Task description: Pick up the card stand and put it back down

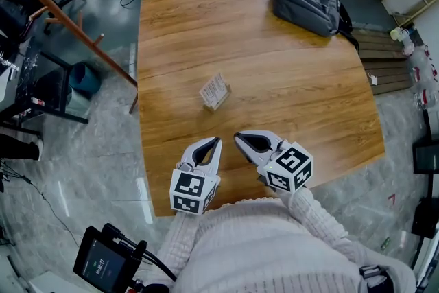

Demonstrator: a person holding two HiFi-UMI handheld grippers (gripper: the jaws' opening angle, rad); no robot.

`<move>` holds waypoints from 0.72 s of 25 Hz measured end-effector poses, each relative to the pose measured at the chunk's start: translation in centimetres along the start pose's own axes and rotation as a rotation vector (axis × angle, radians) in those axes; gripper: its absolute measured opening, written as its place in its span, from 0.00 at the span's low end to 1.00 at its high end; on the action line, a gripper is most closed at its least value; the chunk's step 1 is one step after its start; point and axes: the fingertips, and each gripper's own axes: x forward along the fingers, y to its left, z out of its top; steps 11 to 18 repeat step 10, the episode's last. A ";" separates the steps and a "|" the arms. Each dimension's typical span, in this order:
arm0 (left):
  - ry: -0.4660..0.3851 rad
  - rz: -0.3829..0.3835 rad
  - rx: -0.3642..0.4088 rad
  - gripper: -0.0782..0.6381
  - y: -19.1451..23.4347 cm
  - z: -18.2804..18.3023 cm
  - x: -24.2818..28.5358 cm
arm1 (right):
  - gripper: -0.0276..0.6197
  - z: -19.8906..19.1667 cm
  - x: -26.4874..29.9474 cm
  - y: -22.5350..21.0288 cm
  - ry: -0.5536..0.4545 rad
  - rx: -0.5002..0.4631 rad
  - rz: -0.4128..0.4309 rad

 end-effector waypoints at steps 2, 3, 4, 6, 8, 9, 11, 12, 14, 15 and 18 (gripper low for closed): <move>0.002 0.002 0.008 0.12 0.0 -0.1 0.0 | 0.04 0.0 -0.1 0.0 -0.001 -0.003 -0.002; 0.004 0.002 0.011 0.12 0.0 -0.1 0.0 | 0.04 0.0 -0.1 0.0 0.000 -0.003 -0.003; 0.005 0.001 0.012 0.12 -0.1 -0.1 0.0 | 0.04 -0.1 -0.1 0.0 0.001 -0.003 -0.004; 0.006 -0.009 -0.002 0.12 -0.2 -0.1 0.1 | 0.04 -0.1 -0.2 0.1 0.002 -0.005 -0.006; 0.006 -0.019 -0.016 0.12 -0.2 -0.1 0.3 | 0.04 0.0 -0.3 0.0 0.001 -0.010 -0.006; 0.006 -0.021 -0.019 0.12 -0.2 -0.1 0.4 | 0.04 0.0 -0.2 -0.1 0.001 -0.012 -0.005; 0.005 -0.024 -0.022 0.12 -0.1 -0.1 0.5 | 0.04 0.1 -0.2 -0.1 0.001 -0.014 -0.004; 0.005 -0.024 -0.022 0.12 -0.1 -0.1 0.5 | 0.04 0.1 -0.2 -0.1 0.001 -0.014 -0.004; 0.005 -0.024 -0.022 0.12 -0.1 -0.1 0.5 | 0.04 0.1 -0.2 -0.1 0.001 -0.014 -0.004; 0.005 -0.024 -0.022 0.12 -0.1 -0.1 0.5 | 0.04 0.1 -0.2 -0.1 0.001 -0.014 -0.004; 0.005 -0.024 -0.022 0.12 -0.1 -0.1 0.5 | 0.04 0.1 -0.2 -0.1 0.001 -0.014 -0.004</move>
